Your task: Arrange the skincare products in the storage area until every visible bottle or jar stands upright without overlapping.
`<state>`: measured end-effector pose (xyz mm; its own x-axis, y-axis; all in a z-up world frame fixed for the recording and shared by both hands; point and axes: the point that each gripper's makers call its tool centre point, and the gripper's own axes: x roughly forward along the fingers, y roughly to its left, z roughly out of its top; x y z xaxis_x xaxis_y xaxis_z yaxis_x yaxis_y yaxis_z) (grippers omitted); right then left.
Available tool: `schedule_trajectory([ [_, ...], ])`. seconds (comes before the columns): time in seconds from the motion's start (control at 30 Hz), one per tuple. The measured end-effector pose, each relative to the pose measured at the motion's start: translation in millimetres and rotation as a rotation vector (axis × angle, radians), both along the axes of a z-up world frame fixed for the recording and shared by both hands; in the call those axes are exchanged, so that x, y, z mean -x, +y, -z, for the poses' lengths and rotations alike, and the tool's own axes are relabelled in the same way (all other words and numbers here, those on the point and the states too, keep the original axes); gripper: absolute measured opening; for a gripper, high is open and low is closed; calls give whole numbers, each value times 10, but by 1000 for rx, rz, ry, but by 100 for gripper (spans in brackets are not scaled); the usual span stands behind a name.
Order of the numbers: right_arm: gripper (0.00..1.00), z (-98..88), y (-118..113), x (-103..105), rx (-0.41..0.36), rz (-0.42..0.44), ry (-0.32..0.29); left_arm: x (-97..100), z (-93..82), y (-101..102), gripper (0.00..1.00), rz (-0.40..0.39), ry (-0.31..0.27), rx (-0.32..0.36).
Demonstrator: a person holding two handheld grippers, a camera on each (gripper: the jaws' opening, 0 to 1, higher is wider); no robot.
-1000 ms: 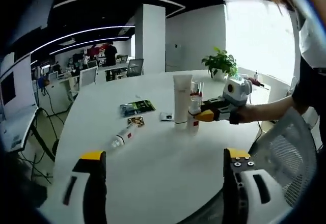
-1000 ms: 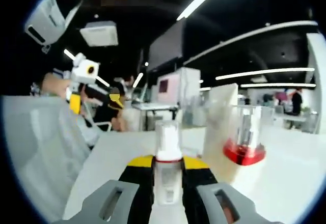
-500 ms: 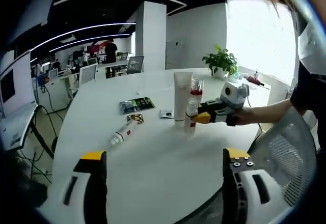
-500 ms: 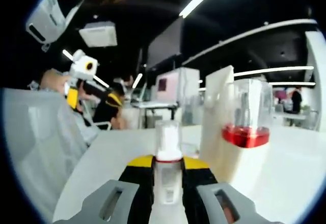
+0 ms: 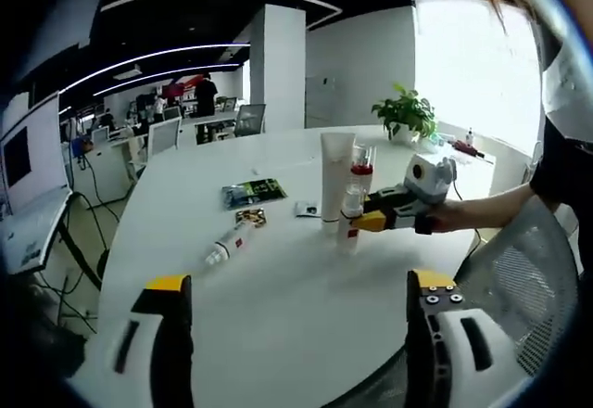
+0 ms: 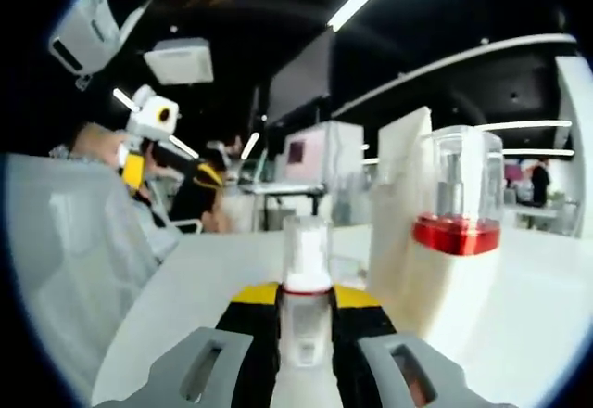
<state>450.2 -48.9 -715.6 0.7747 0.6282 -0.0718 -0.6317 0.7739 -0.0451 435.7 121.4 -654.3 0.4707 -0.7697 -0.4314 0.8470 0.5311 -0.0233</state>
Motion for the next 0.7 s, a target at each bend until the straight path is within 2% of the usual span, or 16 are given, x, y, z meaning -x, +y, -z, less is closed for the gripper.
schedule_trajectory([
  [0.1,13,14,13,8,19,-4,3,-1,-7,1,91,-2,-2,3],
  [0.23,14,136,20,36,73,-8,42,-4,-5,9,91,-6,0,3],
  [0.33,16,151,25,57,59,-8,54,-9,-2,18,90,-10,1,1],
  [0.57,20,201,-41,98,88,6,89,-16,-6,26,91,-14,1,4],
  [0.7,20,188,-147,231,102,32,126,-46,-26,52,90,-32,-10,8],
])
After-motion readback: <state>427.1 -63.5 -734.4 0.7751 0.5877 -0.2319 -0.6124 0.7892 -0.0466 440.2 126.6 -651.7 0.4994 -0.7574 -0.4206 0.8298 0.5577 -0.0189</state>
